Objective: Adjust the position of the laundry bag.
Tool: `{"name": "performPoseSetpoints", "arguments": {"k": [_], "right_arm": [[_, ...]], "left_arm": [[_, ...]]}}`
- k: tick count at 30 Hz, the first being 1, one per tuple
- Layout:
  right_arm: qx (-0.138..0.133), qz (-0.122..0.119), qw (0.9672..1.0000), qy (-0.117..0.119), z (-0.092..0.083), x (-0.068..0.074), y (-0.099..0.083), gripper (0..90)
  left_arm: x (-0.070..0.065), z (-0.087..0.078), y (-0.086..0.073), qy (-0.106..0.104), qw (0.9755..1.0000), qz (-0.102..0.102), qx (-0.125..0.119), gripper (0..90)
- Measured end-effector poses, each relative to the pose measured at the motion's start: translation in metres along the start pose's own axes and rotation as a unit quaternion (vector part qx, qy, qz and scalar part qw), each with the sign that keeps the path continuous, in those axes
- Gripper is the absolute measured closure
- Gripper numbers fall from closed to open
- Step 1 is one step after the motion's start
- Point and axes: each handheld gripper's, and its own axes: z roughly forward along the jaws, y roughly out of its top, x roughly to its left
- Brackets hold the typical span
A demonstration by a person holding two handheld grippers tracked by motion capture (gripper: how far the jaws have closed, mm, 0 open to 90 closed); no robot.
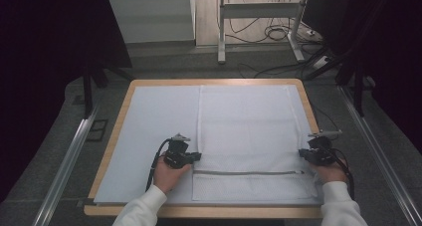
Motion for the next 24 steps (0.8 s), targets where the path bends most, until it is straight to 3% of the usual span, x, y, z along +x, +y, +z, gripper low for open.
{"name": "performPoseSetpoints", "arguments": {"k": [15,24], "right_arm": [[-0.003,-0.005,1.0,0.002,0.0,0.003,0.001,87.3],[-0.001,-0.015,0.9998,0.01,0.004,0.017,0.004,87.3]], "left_arm": [[0.004,-0.004,-0.001,0.003,1.0,-0.003,-0.002,89.9],[0.011,-0.016,-0.007,0.005,0.9999,-0.009,-0.006,89.9]]}}
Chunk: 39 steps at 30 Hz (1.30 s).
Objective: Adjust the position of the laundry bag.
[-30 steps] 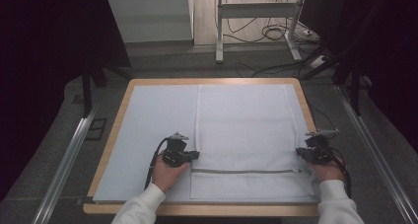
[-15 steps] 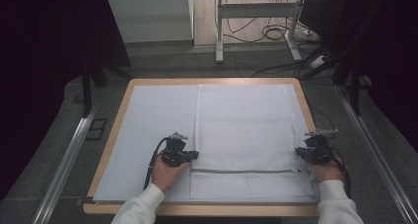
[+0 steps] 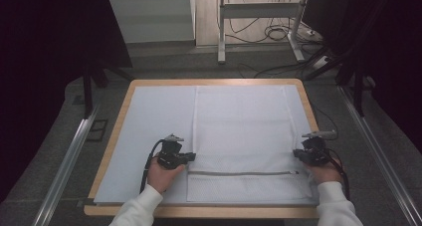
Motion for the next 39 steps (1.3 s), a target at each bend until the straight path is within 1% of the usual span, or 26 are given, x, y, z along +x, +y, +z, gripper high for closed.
{"name": "performPoseSetpoints", "arguments": {"k": [6,7,8,11,15,20,22,26,27,29,31,33,34,35,37,38,39], "right_arm": [[-0.001,-0.001,1.0,0.009,0.002,0.007,0.003,87.3],[-0.001,-0.004,0.9999,0.011,0.004,0.011,0.004,87.3],[-0.001,-0.004,0.9999,0.011,0.004,0.011,0.004,87.3],[-0.001,-0.011,0.9998,0.018,0.006,0.018,0.006,87.3],[-0.001,-0.013,0.9996,0.024,0.007,0.022,0.007,87.3],[-0.003,-0.014,0.9994,0.03,0.008,0.026,0.008,87.3],[-0.004,-0.013,0.9992,0.038,0.009,0.028,0.008,87.3],[-0.004,-0.011,0.9989,0.045,0.011,0.03,0.008,87.3],[-0.006,-0.009,0.9986,0.052,0.012,0.032,0.009,87.4],[-0.008,-0.008,0.9983,0.058,0.012,0.034,0.009,87.3],[-0.008,-0.008,0.9982,0.058,0.013,0.035,0.009,87.4],[-0.011,-0.013,0.9981,0.059,0.014,0.041,0.011,87.4],[-0.011,-0.013,0.9981,0.059,0.014,0.041,0.011,87.4],[-0.011,-0.015,0.9979,0.062,0.014,0.045,0.012,87.4],[-0.011,-0.021,0.9978,0.061,0.015,0.05,0.013,87.4],[-0.011,-0.021,0.9978,0.061,0.015,0.05,0.013,87.4],[-0.015,-0.021,0.9975,0.065,0.016,0.053,0.013,87.4]], "left_arm": [[0.007,-0.008,-0.003,0.004,1.0,-0.003,-0.003,89.9],[0.01,-0.013,-0.005,0.008,0.9999,-0.003,-0.007,89.8],[0.01,-0.013,-0.005,0.008,0.9999,-0.003,-0.007,89.9],[0.016,-0.024,-0.009,0.01,0.9999,-0.004,-0.013,89.9],[0.019,-0.026,-0.009,0.01,0.9999,-0.006,-0.011,89.8],[0.027,-0.029,-0.01,0.008,0.9998,-0.017,-0.009,89.8],[0.03,-0.031,-0.011,0.009,0.9997,-0.019,-0.009,89.8],[0.035,-0.033,-0.014,0.01,0.9997,-0.023,-0.006,89.7],[0.039,-0.035,-0.017,0.011,0.9995,-0.029,-0.005,89.8],[0.042,-0.036,-0.018,0.01,0.9994,-0.032,-0.003,89.7],[0.043,-0.037,-0.019,0.011,0.9994,-0.033,-0.004,89.7],[0.047,-0.04,-0.021,0.014,0.9992,-0.037,-0.004,89.7],[0.047,-0.04,-0.021,0.014,0.9992,-0.037,-0.004,89.7],[0.05,-0.041,-0.022,0.017,0.9991,-0.039,-0.005,89.7],[0.053,-0.043,-0.024,0.018,0.9989,-0.042,-0.007,89.7],[0.053,-0.043,-0.024,0.018,0.9989,-0.042,-0.007,89.7],[0.056,-0.047,-0.027,0.02,0.9988,-0.044,-0.008,89.7]]}}
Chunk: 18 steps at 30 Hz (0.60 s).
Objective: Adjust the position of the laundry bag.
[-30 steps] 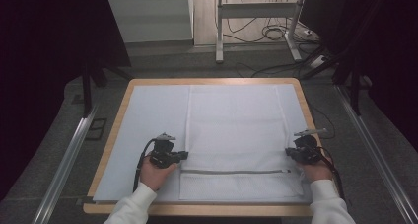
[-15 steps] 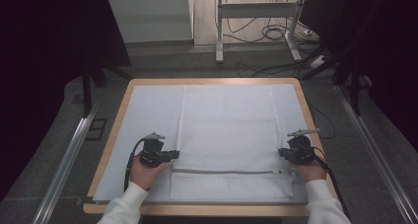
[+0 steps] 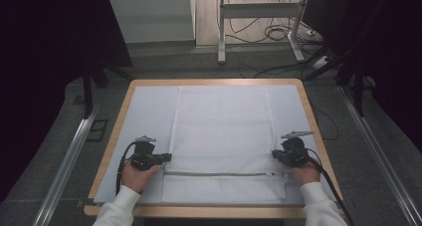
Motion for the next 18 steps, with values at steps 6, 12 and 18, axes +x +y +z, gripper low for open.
{"name": "performPoseSetpoints", "arguments": {"k": [6,12,18], "right_arm": [[0.0,-0.014,0.9999,0.01,0.007,0.015,0.004,87.4],[0.004,-0.031,0.9994,0.013,0.014,0.029,0.009,87.3],[0.007,-0.023,0.9997,0.01,0.014,0.021,0.006,87.3]], "left_arm": [[0.012,-0.007,-0.005,0.011,0.9999,-0.011,-0.001,89.7],[0.022,-0.01,-0.007,0.011,0.9998,-0.016,0.001,89.4],[0.023,-0.007,-0.007,0.013,0.9998,-0.014,0.008,89.4]]}}
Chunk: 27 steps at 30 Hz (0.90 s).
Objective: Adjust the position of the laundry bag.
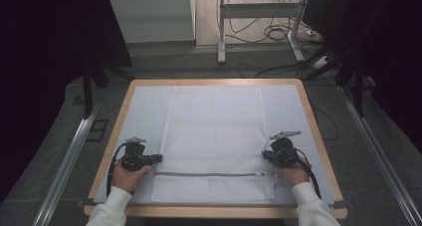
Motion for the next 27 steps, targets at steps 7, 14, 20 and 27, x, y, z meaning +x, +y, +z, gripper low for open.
{"name": "performPoseSetpoints", "arguments": {"k": [7,14,20,27], "right_arm": [[0.001,0.004,1.0,0.003,-0.0009,-0.0036,-0.003,87.2],[-0.002,0.004,1.0,0.002,-0.0011,-0.0044,-0.0058,86.6],[-0.003,0.0,1.0,0.001,-0.0004,-0.0033,-0.0053,86.3],[-0.02,-0.001,0.9998,0.003,-0.0037,-0.0048,-0.0057,68.8]], "left_arm": [[-0.0005,0.0001,-0.001,-0.001,1.0,-0.003,0.001,89.2],[0.0,-0.0004,-0.0022,-0.002,1.0,-0.001,0.001,88.8],[-0.0004,-0.0014,-0.0026,-0.002,1.0,-0.002,-0.001,88.7],[-0.0005,-0.0065,-0.0004,-0.006,0.9993,0.017,-0.033,68.8]]}}
